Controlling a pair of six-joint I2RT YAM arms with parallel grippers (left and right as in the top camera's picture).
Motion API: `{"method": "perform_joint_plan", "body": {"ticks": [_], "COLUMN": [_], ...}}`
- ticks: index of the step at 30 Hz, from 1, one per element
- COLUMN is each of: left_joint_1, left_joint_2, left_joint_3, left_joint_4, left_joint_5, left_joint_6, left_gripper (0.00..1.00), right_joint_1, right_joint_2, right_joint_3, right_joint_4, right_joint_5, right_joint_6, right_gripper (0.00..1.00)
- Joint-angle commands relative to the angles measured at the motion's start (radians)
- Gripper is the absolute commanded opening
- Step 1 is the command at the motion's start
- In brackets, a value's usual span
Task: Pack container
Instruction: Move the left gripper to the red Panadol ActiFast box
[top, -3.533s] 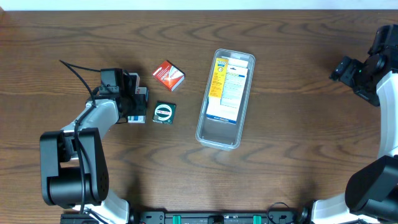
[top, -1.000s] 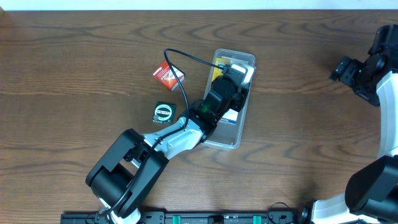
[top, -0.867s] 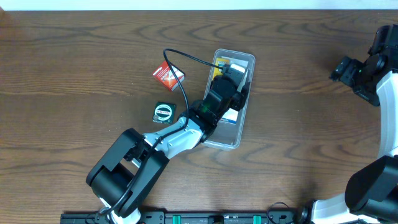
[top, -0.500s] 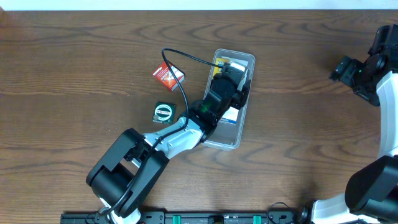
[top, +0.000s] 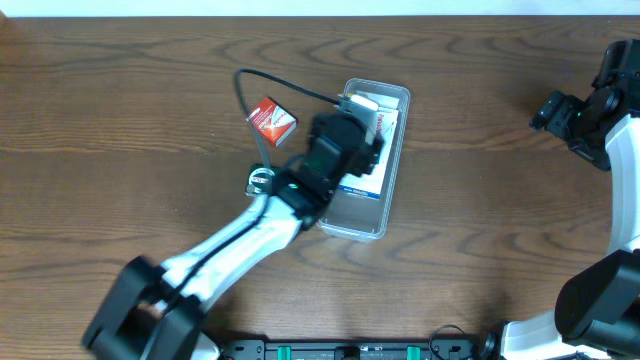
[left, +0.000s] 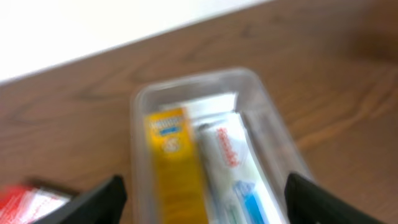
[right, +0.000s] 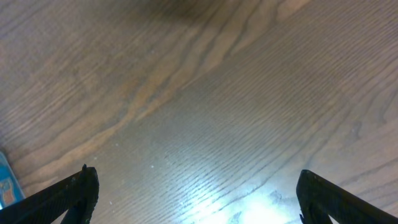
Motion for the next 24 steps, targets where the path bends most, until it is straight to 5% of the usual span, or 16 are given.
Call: {"method": "perform_joint_plan", "body": {"ticks": [1, 8, 17, 24], "left_joint_1": [0.077, 0.301, 0.513, 0.532], "left_joint_2": [-0.064, -0.082, 0.069, 0.263], "left_joint_3": [0.014, 0.014, 0.014, 0.014], "left_joint_4": [-0.115, -0.315, 0.035, 0.217], "left_joint_5": [-0.032, -0.020, 0.137, 0.182], "left_joint_6": [0.022, 0.004, 0.136, 0.331], "left_gripper": [0.89, 0.99, 0.98, 0.98], "right_joint_1": [-0.005, -0.005, -0.005, -0.005], "right_joint_2": [0.000, 0.000, 0.000, 0.000], "right_joint_3": [0.004, 0.003, 0.003, 0.004], "right_joint_4": [0.000, 0.000, 0.000, 0.000], "right_joint_5": [0.007, 0.007, 0.007, 0.007], "right_joint_6": [0.007, 0.007, 0.007, 0.007], "right_gripper": [0.99, 0.99, 0.99, 0.99]}}
